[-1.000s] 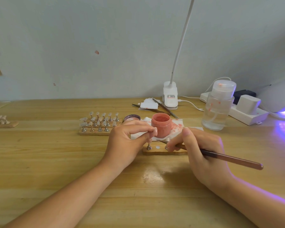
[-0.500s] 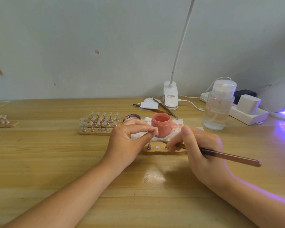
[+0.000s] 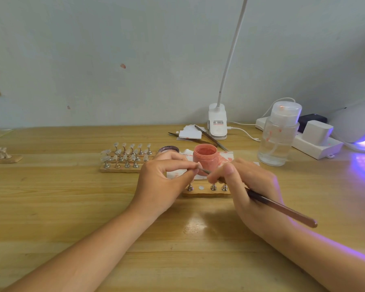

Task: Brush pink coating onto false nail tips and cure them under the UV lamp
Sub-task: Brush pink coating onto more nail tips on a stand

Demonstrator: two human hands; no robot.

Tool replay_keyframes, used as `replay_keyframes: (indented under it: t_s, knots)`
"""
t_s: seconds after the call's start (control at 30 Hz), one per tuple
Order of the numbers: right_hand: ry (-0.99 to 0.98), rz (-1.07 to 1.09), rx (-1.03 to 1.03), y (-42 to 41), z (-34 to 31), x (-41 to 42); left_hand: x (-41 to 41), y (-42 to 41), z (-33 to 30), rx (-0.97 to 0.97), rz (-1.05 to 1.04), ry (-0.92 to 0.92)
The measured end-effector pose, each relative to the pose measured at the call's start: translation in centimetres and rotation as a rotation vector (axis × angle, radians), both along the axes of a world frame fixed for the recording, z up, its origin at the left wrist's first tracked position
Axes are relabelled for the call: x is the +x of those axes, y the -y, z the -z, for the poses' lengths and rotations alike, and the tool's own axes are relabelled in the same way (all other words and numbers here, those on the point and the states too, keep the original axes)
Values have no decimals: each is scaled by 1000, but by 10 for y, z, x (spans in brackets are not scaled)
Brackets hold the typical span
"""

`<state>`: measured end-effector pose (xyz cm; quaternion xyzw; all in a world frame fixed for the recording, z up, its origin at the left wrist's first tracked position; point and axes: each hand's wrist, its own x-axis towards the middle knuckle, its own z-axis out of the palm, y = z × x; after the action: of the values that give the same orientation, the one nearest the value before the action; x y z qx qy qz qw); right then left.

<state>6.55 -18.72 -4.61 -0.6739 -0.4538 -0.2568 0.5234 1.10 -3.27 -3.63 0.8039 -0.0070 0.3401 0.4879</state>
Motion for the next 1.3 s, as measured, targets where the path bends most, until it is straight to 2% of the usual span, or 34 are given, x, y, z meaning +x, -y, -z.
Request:
replay_keyframes:
  t_s: [0.33, 0.73, 1.1, 1.3]
  knots:
    - [-29, -36, 2, 2, 0, 2, 0, 0, 0, -14, -26, -15]
    - [45, 26, 2, 0, -1, 1, 2, -1, 2, -6, -10, -12]
    - [-91, -21, 88, 3, -1, -3, 0, 0, 0, -8, -10, 76]
    - [-51, -6, 44, -1, -1, -3, 2, -2, 2, -34, 6, 89]
